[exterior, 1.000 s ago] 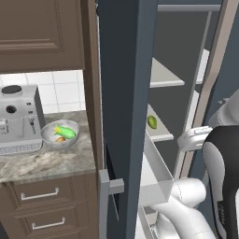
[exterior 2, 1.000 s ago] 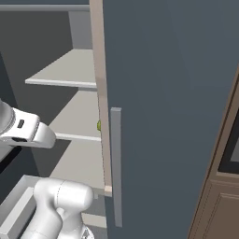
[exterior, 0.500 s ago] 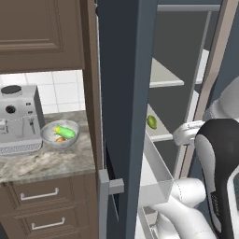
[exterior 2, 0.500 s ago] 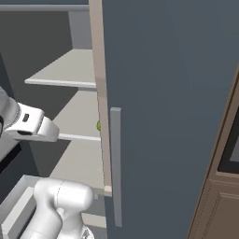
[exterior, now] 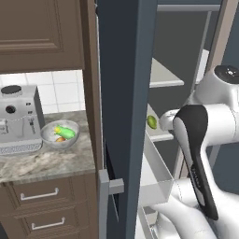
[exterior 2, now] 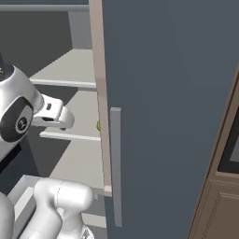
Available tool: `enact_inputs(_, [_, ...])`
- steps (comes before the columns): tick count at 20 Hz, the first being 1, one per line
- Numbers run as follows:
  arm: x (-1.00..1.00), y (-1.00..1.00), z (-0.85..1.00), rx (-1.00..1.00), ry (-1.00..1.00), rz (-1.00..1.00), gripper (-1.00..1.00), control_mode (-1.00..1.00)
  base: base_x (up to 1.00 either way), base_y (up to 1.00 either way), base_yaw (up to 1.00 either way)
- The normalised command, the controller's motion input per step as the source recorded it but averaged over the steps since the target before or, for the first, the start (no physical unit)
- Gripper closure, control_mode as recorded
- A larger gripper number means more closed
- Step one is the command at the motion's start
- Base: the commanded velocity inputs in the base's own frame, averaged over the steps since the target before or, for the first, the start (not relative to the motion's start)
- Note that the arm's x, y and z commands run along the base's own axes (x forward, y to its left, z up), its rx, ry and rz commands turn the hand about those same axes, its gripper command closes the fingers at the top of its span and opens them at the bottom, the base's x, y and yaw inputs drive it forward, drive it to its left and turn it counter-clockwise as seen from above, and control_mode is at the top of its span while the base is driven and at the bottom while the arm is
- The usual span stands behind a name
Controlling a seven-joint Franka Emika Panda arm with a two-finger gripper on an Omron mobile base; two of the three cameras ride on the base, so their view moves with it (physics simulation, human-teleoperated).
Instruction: Take the mango, corn, and mango from the freezer and place them in the bowl on the counter.
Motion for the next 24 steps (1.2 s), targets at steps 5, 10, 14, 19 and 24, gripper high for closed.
enact_inputs(5, [0.55,0.0,-0.52,0.0,-0.07,0.0,-1.0,-1.0,0.0,0.0,0.0])
enact_inputs(10, [0.52,0.0,-0.4,0.01,-0.06,0.0,-1.0,-1.0,0.0,0.0,0.0])
enact_inputs(14, [0.4,0.0,-0.38,0.01,-0.04,0.0,-1.0,-1.0,0.0,0.0,0.0])
enact_inputs(19, [0.4,0.0,-0.43,0.0,-0.04,0.0,-1.0,-1.0,0.0,0.0,0.0])
enact_inputs(24, [0.37,-0.04,-0.32,0.0,-0.03,-0.01,-1.0,-1.0,0.0,0.0,0.0])
